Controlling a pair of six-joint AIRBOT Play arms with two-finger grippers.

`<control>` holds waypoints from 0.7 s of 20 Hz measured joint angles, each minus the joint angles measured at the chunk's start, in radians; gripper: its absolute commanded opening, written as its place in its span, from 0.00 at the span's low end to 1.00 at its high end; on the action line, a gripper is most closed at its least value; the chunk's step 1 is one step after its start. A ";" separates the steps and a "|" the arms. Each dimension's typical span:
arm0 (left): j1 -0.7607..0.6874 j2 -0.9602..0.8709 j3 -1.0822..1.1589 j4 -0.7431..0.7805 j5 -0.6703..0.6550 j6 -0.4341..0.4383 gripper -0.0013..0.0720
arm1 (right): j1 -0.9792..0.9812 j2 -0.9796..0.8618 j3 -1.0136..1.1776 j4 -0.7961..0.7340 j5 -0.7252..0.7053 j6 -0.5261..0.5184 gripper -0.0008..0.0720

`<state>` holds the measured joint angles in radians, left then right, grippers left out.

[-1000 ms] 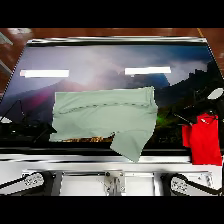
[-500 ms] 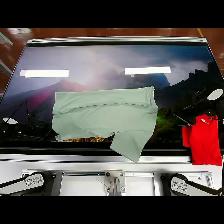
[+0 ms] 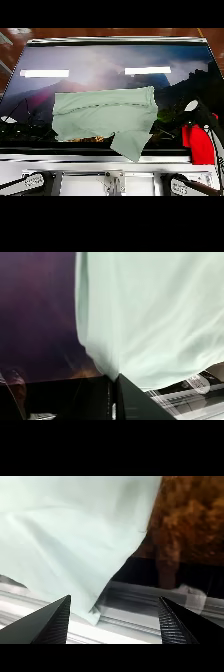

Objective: Fold the shirts.

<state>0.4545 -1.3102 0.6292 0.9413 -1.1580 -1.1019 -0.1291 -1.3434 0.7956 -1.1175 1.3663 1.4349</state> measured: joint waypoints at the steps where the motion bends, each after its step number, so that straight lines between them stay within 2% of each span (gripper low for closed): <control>1: 0.000 0.001 0.002 0.000 -0.001 0.003 0.06 | 0.011 0.000 -0.027 0.001 -0.018 0.002 0.91; 11: 0.000 0.004 0.008 0.000 -0.003 0.026 0.06 | 0.047 -0.002 -0.163 0.220 -0.300 0.032 0.90; 12: 0.000 0.003 0.010 0.000 -0.003 0.031 0.06 | 0.058 -0.006 -0.164 0.232 -0.317 0.032 0.86; 13: 0.000 0.003 0.014 0.000 -0.003 0.035 0.06 | 0.072 -0.014 -0.165 0.242 -0.332 0.031 0.56; 14: 0.000 0.003 0.019 0.000 -0.003 0.037 0.06 | 0.089 -0.023 -0.167 0.239 -0.350 0.026 0.20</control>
<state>0.4545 -1.3067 0.6479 0.9409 -1.1610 -1.0649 -0.0402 -1.3663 0.6281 -0.8783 1.0161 1.4605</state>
